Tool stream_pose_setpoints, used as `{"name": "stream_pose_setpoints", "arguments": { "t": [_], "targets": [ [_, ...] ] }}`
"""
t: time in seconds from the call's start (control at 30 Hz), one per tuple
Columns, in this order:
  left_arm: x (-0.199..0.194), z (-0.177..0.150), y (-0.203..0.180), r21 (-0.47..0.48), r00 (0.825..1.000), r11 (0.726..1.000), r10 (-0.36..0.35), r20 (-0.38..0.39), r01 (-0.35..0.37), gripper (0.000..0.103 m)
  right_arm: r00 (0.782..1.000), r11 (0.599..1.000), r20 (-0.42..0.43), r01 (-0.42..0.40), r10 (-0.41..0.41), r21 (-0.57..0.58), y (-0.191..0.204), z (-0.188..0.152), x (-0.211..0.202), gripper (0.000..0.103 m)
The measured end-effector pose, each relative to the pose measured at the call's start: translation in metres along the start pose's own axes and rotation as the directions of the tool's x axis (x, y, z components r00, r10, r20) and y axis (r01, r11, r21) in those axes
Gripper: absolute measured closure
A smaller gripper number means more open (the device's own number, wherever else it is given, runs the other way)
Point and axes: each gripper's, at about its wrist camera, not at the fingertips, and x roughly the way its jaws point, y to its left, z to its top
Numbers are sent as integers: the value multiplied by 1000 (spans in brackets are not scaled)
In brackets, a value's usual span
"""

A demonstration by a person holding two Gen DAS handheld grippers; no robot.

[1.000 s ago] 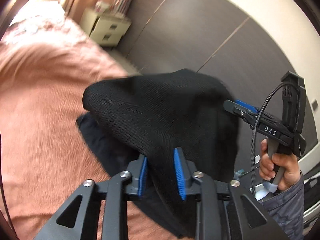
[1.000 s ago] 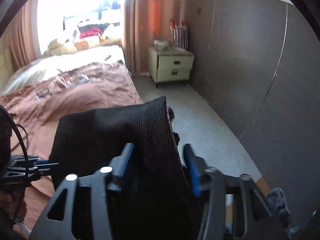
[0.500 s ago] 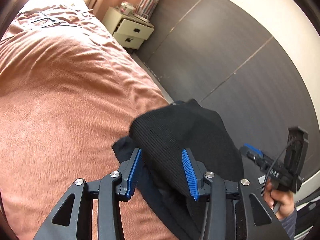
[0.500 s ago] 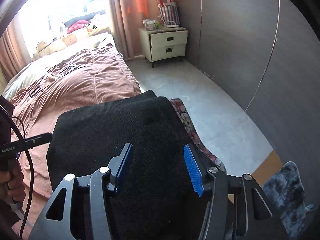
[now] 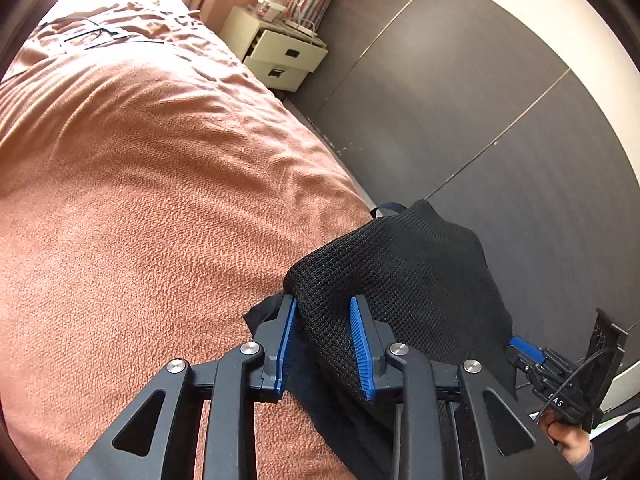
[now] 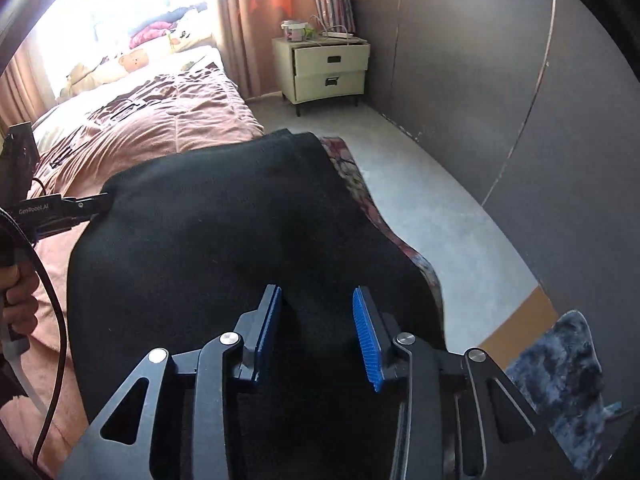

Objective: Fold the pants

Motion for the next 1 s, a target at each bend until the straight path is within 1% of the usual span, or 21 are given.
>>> {"name": "stream_pose_setpoints", "arguments": {
  "t": [0.13,0.23,0.3,0.33,0.37,0.47,0.5,0.63,0.67,0.7,0.73,0.77,0.8,0.83,0.87,0.9,1.0],
  "targets": [
    [-4,1,-2,17,1000,1000,24,-7,-24,72,1000,995,-23,-2,5,100,-46,-18,-7,68],
    [-10,0,-4,25,999,999,36,-22,-36,70,994,987,-75,84,-74,140,-70,-30,-8,73],
    [-17,-2,-6,42,999,998,45,-28,-43,68,993,981,-113,65,-44,185,-87,-39,-8,78],
    [-22,-3,-8,53,998,997,49,-30,-48,64,991,978,-126,63,-39,198,-95,-43,-10,78],
    [-27,-4,-10,62,998,997,53,-30,-51,58,990,977,-132,69,-42,203,-99,-45,-13,78],
    [-44,-8,-17,87,998,994,67,-20,-65,46,990,974,-139,64,-34,218,-110,-45,-29,78],
    [-50,-8,-20,96,997,993,73,-17,-71,44,990,973,-137,62,-31,224,-114,-46,-37,78],
    [-77,-11,-32,118,997,990,81,-9,-80,38,994,971,-109,36,-10,238,-104,-40,-58,77],
    [-84,-12,-35,124,997,989,83,-8,-81,34,995,970,-102,30,-5,243,-104,-39,-65,72],
    [-92,-13,-39,135,996,987,86,-4,-85,32,996,970,-94,29,-6,243,-95,-41,-71,64],
    [-101,-15,-44,150,996,985,90,6,-90,27,996,971,-85,32,-11,238,-93,-41,-81,58],
    [-109,-17,-48,169,995,981,93,19,-95,20,997,972,-79,38,-20,234,-92,-40,-89,45],
    [-118,-19,-53,187,995,977,97,31,-101,16,997,973,-71,46,-31,228,-91,-39,-98,38],
    [-126,-20,-58,202,993,973,106,45,-113,7,997,974,-63,48,-35,222,-85,-40,-105,37],
    [-135,-23,-62,213,992,969,116,58,-125,0,998,975,-54,40,-28,219,-80,-42,-113,33],
    [-142,-24,-67,223,990,965,123,70,-135,0,999,975,-44,32,-23,218,-79,-42,-122,23],
    [-162,-29,-79,260,988,954,135,72,-149,0,998,973,-17,63,-60,222,-64,-53,-150,6]
  ]
}}
